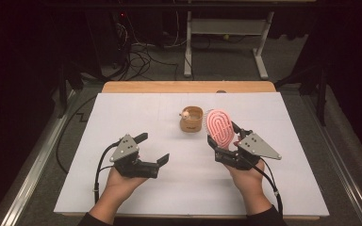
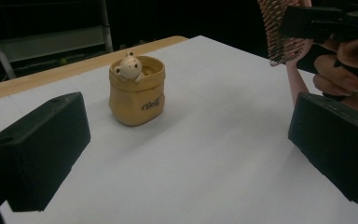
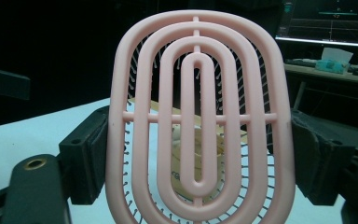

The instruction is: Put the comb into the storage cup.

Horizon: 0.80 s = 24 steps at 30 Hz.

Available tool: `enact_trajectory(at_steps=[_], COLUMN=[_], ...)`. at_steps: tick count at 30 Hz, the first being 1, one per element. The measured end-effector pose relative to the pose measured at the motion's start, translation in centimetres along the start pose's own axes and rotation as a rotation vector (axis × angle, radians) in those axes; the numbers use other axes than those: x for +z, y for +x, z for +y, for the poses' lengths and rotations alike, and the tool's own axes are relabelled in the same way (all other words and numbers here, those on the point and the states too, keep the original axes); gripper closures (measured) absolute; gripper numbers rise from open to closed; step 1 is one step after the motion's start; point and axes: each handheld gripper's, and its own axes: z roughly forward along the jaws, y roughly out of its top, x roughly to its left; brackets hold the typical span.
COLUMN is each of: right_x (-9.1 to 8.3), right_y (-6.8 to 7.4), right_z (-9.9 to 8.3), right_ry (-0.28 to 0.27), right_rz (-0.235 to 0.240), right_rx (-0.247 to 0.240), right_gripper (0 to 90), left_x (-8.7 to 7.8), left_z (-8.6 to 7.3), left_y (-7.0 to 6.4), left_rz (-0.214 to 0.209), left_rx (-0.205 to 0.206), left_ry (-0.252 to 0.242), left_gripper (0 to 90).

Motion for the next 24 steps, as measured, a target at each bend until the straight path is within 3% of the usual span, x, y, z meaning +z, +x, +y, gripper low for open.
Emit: enact_trajectory(at_steps=[10,24], right_x=[0.6,-0.6], right_y=[1.5,1.5], right_z=[-0.1,-0.6], right_ry=[-0.001,-0.020], right_rz=[0.015,0.011], right_rx=[-0.045,-0.058], right_gripper=[20.4,20.4], left_x=[1.0,2.4], left_z=[1.5,3.6], left_y=[-1.0,-2.9], left_rz=[-0.027,-0.066], left_rx=[0.008,0.013], left_ry=[-0.001,-0.018], left_gripper=[0.0,0.0])
